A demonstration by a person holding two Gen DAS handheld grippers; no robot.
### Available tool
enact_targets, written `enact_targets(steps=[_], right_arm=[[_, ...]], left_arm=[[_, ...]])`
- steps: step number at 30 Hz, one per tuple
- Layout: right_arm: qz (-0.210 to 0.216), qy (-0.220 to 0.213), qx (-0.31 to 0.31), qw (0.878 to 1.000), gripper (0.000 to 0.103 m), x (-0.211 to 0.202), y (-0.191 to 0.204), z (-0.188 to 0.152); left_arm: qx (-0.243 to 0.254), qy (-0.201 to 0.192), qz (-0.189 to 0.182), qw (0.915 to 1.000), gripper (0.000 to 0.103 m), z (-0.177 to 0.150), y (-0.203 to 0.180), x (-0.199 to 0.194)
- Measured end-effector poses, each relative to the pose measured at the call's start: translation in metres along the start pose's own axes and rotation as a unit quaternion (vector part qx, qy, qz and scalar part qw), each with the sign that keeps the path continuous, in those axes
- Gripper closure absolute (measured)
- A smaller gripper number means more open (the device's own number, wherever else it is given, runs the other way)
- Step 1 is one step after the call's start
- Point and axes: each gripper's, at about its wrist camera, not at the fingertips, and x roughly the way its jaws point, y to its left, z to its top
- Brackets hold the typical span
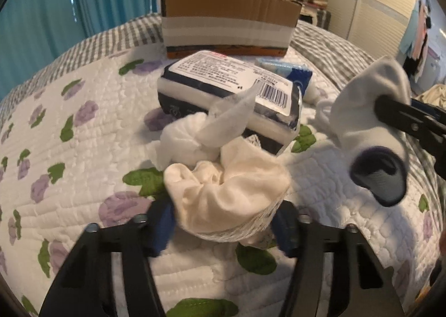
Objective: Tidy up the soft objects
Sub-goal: 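Grasp the cream lace cloth with the left tool while the right tool grasps the white sock, then carry both items to the cardboard box and open both tools to drop them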
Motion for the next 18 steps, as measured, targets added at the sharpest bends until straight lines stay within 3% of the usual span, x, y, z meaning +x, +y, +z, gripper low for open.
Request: enact_targets(steps=[1, 2, 11, 18], right_arm=[[0.0, 0.0, -0.002, 1.0, 0.058, -0.004, 0.001, -0.001], [0.0, -0.001, -0.003, 1.0, 0.058, -0.007, 0.002, -0.002], [0.001, -0.036, -0.015, 0.999, 0.058, -0.062, 0.009, 0.004], [-0.004, -0.093, -0.023, 0.995, 0.058, -0.11, 0.007, 0.048]], left_arm=[[0.003, -0.002, -0.001, 1.0, 0.064, -0.001, 0.0, -0.003], [0.0, -0.004, -0.008, 1.0, 0.067, -0.002, 0.001, -0.008], [-0.012, -0.061, -0.028, 0.9977, 0.067, 0.007, 0.001, -0.074], [0.006, -0.114, -0.047, 0.9923, 0.067, 0.049, -0.004, -0.126]])
